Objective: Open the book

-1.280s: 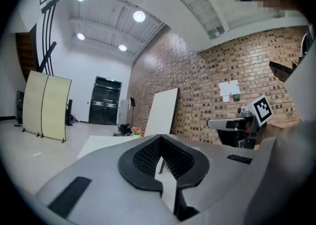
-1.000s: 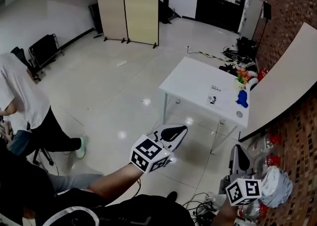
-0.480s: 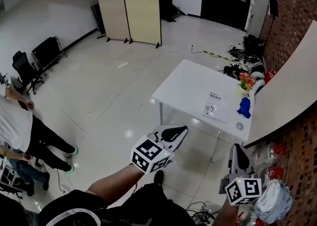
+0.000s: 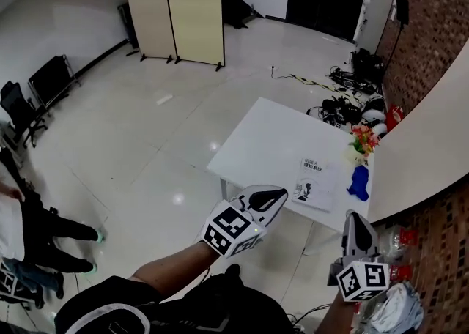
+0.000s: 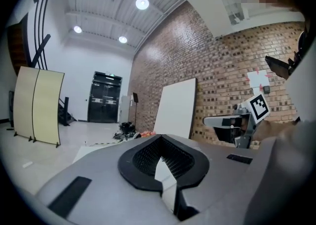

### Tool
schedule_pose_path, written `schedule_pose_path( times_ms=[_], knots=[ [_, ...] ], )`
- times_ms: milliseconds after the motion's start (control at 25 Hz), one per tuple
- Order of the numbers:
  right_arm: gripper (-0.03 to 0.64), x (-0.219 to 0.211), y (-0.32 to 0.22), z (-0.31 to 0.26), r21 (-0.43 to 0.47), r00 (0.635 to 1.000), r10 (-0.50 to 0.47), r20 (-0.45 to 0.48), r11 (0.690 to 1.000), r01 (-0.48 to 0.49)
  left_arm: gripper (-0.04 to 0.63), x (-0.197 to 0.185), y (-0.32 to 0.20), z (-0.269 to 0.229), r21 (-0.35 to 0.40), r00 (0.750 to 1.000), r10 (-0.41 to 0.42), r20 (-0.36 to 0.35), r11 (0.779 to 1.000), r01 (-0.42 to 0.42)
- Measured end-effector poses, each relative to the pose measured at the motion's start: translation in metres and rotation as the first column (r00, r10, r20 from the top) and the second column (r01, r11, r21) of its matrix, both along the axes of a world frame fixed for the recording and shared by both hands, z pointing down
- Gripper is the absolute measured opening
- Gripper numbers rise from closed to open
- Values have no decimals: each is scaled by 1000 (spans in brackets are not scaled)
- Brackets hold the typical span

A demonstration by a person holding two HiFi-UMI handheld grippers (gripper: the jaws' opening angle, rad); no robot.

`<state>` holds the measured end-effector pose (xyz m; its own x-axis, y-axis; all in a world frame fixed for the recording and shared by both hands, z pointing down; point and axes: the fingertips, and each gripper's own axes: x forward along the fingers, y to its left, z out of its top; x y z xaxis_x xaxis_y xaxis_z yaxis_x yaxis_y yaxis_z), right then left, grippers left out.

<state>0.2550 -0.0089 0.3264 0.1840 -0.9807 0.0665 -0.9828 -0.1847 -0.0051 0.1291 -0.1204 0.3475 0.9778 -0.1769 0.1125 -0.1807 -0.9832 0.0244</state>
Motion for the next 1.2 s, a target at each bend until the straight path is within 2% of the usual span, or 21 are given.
schedule_pose_path(
  times_ms=[280, 480, 680, 880, 960, 1000, 1040, 1200],
  knots=[
    [5, 42, -77, 3, -13, 999, 39, 6, 999, -39, 0, 49, -77, 10, -20, 999, 41, 15, 999, -41],
    [5, 91, -112, 15, -25, 998, 48, 31, 999, -47, 0, 94, -113, 25, -46, 999, 41, 30, 998, -40],
    [8, 144, -147, 27, -28, 999, 12, 37, 1000, -10, 0, 141, -148, 34, -65, 998, -12, 54, 998, 15],
    [9, 184, -174, 23, -26, 999, -36, 23, 999, 37, 0, 184, -162, 35, -52, 997, -21, 69, 998, 25],
    [21, 196, -185, 36, -58, 998, -50, 36, 997, 52, 0, 195, -170, 43, -73, 997, -35, 73, 997, 41],
    [65, 203, -191, 47, -83, 997, -56, 50, 995, 60, 0, 200, -174, 49, -81, 996, -45, 79, 995, 51],
    [66, 209, -196, 62, -111, 996, -59, 71, 992, 67, 0, 206, -179, 56, -89, 994, -52, 92, 994, 60],
    [66, 224, -207, 137, -235, 983, -24, 183, 970, 68, 0, 219, -188, 109, -144, 981, -33, 191, 988, 61]
  ],
)
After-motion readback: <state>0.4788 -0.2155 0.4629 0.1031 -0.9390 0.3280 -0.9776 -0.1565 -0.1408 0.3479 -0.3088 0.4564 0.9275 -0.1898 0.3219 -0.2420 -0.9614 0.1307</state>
